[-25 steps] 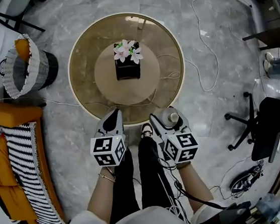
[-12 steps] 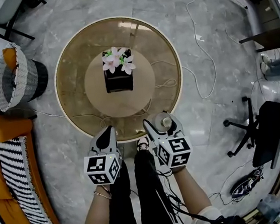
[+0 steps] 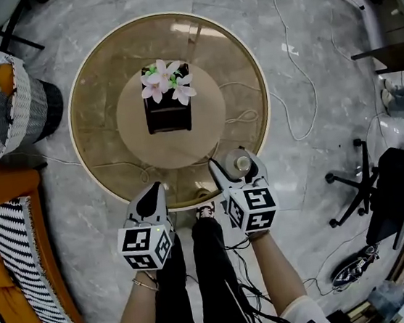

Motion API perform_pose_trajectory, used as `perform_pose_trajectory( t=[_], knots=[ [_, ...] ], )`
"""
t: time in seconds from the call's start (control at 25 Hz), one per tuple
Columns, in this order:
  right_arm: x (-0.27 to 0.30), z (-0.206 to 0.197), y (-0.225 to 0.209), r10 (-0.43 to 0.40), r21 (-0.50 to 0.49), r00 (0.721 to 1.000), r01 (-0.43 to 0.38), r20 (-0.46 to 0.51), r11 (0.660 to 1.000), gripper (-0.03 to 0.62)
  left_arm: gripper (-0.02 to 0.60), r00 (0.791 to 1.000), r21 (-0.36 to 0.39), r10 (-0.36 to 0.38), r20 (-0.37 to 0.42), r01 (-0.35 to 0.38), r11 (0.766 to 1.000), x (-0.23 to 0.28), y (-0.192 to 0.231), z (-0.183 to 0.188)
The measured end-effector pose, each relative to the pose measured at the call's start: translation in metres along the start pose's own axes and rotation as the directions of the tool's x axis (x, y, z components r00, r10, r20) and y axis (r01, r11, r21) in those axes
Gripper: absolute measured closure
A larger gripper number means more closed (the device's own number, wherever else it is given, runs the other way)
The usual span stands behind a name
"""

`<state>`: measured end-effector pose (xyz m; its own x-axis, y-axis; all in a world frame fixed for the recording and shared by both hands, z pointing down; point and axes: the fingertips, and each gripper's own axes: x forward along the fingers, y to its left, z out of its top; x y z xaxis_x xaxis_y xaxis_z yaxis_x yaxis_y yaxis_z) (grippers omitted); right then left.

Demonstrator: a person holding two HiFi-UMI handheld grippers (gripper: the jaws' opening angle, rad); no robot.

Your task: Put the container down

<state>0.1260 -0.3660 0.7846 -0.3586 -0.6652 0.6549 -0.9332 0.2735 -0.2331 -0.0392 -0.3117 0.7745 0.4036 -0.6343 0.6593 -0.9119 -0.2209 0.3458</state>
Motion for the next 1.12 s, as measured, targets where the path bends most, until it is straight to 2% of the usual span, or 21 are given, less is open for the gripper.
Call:
perform_pose_trajectory(
  t=[1.12],
  knots=[
    [0.039,-0.016,-0.018,-0.047,-0.101,0.998,0.043,-0.038,0.994,0.247,0.574,0.999,-0.026,0.01,-0.032,-0.01,1.0,0.018,0.005,-0.022]
  ],
)
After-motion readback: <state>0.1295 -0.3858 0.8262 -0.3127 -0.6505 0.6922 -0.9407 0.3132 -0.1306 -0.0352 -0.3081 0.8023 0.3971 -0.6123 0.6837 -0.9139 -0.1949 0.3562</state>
